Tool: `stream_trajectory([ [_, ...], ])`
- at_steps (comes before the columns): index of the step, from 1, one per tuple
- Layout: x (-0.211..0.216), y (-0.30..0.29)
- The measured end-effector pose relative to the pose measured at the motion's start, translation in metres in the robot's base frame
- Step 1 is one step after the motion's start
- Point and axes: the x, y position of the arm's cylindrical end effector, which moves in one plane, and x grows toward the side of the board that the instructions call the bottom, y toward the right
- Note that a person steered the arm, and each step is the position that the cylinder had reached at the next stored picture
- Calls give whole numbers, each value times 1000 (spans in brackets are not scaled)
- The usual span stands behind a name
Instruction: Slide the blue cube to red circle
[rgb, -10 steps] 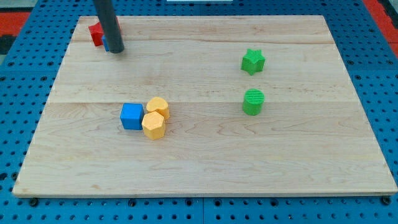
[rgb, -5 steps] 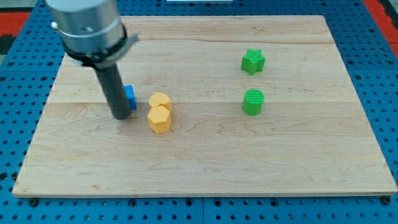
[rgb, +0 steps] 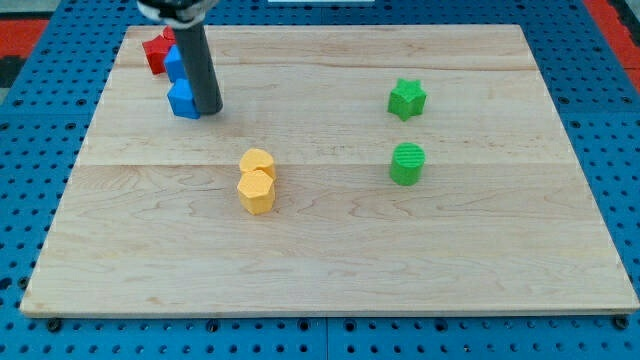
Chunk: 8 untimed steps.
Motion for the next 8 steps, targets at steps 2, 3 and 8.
stream_trajectory([
  [2,46,-7],
  [3,31,-68],
  [8,-29,36],
])
